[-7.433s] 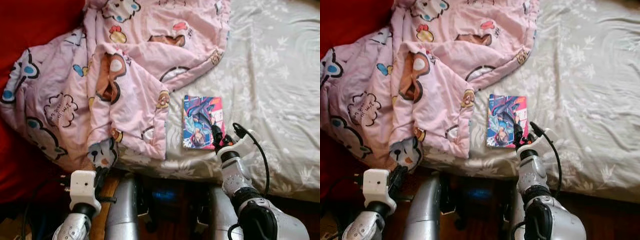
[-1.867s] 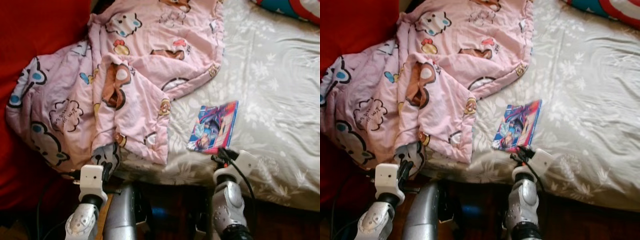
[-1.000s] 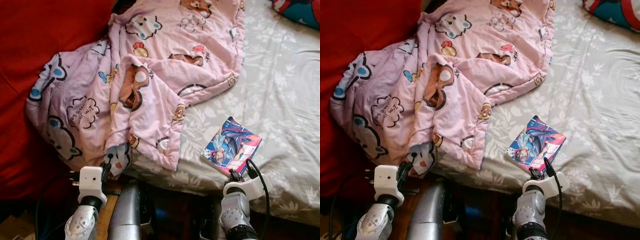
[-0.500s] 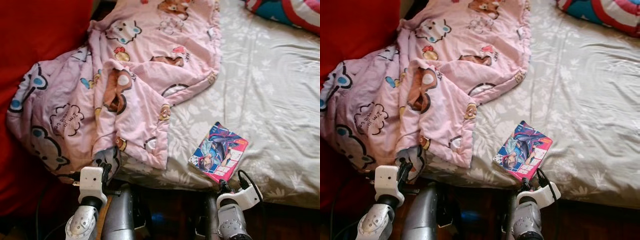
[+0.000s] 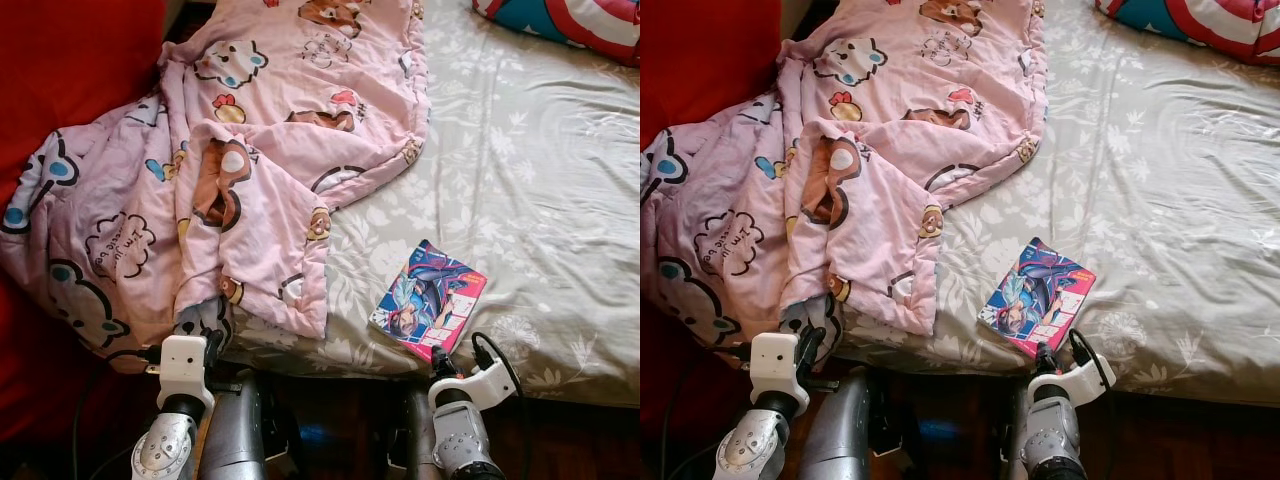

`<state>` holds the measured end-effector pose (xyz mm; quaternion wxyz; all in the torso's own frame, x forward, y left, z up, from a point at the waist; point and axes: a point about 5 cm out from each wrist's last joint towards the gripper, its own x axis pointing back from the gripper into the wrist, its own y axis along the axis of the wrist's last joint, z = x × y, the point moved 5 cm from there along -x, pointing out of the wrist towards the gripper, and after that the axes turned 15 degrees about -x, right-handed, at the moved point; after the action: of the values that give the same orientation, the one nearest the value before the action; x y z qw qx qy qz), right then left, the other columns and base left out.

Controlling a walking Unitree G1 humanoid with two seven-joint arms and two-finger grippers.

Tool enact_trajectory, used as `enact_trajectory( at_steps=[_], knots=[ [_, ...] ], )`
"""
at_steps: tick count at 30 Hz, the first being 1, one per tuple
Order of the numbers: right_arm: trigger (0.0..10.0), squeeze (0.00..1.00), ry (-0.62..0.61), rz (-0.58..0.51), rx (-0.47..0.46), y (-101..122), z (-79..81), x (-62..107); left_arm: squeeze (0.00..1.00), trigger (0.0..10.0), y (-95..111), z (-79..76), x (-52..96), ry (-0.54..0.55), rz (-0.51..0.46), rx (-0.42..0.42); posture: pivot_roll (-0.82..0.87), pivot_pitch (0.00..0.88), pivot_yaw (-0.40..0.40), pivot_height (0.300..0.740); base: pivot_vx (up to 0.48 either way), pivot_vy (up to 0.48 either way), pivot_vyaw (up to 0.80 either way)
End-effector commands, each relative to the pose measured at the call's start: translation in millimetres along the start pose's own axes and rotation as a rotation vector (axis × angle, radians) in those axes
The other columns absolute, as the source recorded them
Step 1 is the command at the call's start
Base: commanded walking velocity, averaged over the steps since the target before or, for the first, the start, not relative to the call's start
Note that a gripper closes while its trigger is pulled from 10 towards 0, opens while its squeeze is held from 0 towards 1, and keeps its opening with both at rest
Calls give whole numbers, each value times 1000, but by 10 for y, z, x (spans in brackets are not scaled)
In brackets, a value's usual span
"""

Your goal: Clean up the room

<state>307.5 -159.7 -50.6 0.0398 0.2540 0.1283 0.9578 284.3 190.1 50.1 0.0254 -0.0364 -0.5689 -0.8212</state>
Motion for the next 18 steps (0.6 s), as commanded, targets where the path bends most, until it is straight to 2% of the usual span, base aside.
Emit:
enact_trajectory(
  at_steps=[1,4,12,13,14,18],
  knots=[
    [10000,1000,-52,18,-41,-52,-186,60,0,10000,-106,-7,63,-7,35,-14,72,303,-39,615,0,0,0],
    [10000,1000,-33,-2,-83,35,-215,63,0,10000,-109,0,63,-6,36,-15,74,305,-37,615,0,0,0],
    [10000,1000,-11,25,-73,52,-255,75,0,10000,-122,-3,65,-9,40,-18,73,305,-35,615,0,0,0],
    [10000,867,5,40,-69,33,-239,74,0,10000,-122,-2,65,-9,40,-19,76,307,-32,615,0,0,0],
    [10000,0,9,40,-69,34,-229,71,0,10000,-122,-1,65,-9,40,-19,76,307,-32,615,0,0,0],
    [10000,0,64,37,-63,44,-130,54,0,10000,-121,6,63,-8,40,-20,76,302,-33,615,0,0,0]
  ],
)
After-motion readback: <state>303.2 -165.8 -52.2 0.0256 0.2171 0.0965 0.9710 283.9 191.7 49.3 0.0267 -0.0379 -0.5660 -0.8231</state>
